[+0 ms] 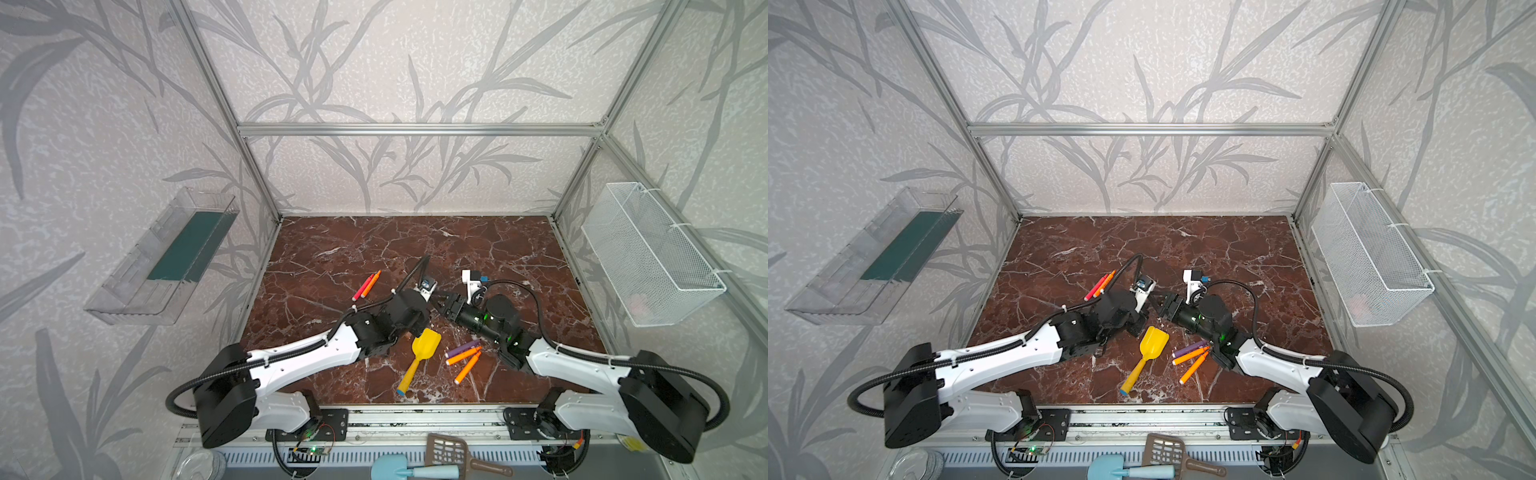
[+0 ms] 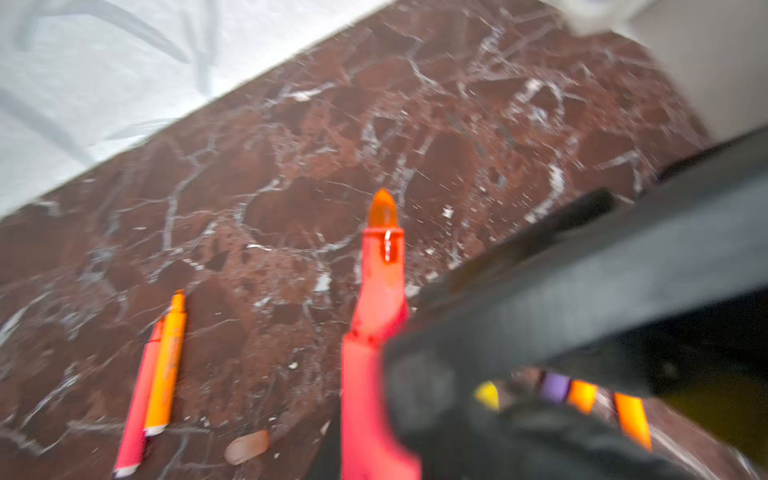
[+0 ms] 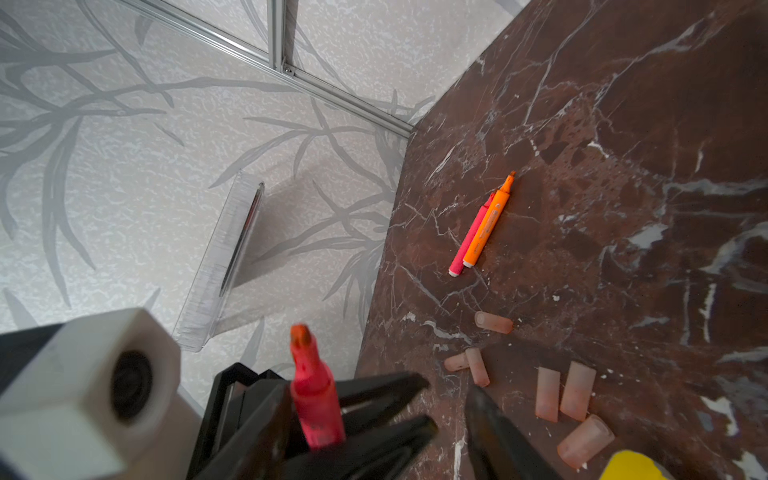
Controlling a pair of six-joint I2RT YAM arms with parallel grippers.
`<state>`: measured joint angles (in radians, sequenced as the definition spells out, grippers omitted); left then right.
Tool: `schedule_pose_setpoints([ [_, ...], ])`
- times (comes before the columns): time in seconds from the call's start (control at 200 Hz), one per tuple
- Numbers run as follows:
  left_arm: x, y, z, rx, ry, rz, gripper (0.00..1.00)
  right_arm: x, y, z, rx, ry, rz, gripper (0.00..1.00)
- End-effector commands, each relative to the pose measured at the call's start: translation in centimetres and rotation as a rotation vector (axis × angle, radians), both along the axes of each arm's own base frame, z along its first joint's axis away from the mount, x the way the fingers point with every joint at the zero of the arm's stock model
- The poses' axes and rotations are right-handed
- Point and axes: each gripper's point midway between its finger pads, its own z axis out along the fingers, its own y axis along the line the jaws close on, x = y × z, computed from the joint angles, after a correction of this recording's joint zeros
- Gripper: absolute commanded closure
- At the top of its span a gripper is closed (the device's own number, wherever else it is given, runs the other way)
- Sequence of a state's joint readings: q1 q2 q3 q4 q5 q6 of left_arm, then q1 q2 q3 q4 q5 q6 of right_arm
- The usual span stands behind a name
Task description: Insert the pens into the pen caps
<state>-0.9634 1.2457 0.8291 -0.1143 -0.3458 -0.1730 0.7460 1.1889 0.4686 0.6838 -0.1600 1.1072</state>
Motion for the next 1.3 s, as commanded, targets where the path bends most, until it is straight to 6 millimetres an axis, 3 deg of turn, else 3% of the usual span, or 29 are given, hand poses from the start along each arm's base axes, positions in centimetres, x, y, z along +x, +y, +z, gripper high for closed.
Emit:
schedule_pose_setpoints([
  [0.0,1.9,5.0,3.8,-0.148,-0.119,0.222,1.0,0.6,-2.3,-1.5,-0.209,-0.004,-0.097,0.3],
  [0.06,2.0,6.0,3.9,-0.256,-0.064,0.184,1.0,0.9,-3.4,-1.2,-0.261,-0.029,-0.14,0.28],
  [0.175,3.2,10.1,3.7,-0.395,0.008,0.274,1.0,1.0,-4.4,-0.8,-0.339,-0.091,-0.167,0.26],
  [0.355,4.1,12.1,2.9,-0.393,0.031,0.349,1.0,0.9,-1.3,-0.3,-0.421,-0.257,-0.04,0.25],
  [0.465,4.2,12.2,2.7,-0.419,0.052,0.356,1.0,0.9,2.0,-2.8,-0.547,-0.339,0.077,0.25],
  [0.76,5.2,16.2,0.8,-0.475,0.121,0.518,1.0,2.7,9.8,-8.5,-0.694,-0.397,0.223,0.23],
  [1.065,5.3,16.5,0.9,-0.477,0.115,0.529,1.0,4.4,14.3,-13.5,-0.791,-0.41,0.198,0.25],
  [1.3,5.3,16.5,0.9,-0.48,0.12,0.526,1.0,4.8,16.4,-15.6,-0.828,-0.457,0.181,0.31],
])
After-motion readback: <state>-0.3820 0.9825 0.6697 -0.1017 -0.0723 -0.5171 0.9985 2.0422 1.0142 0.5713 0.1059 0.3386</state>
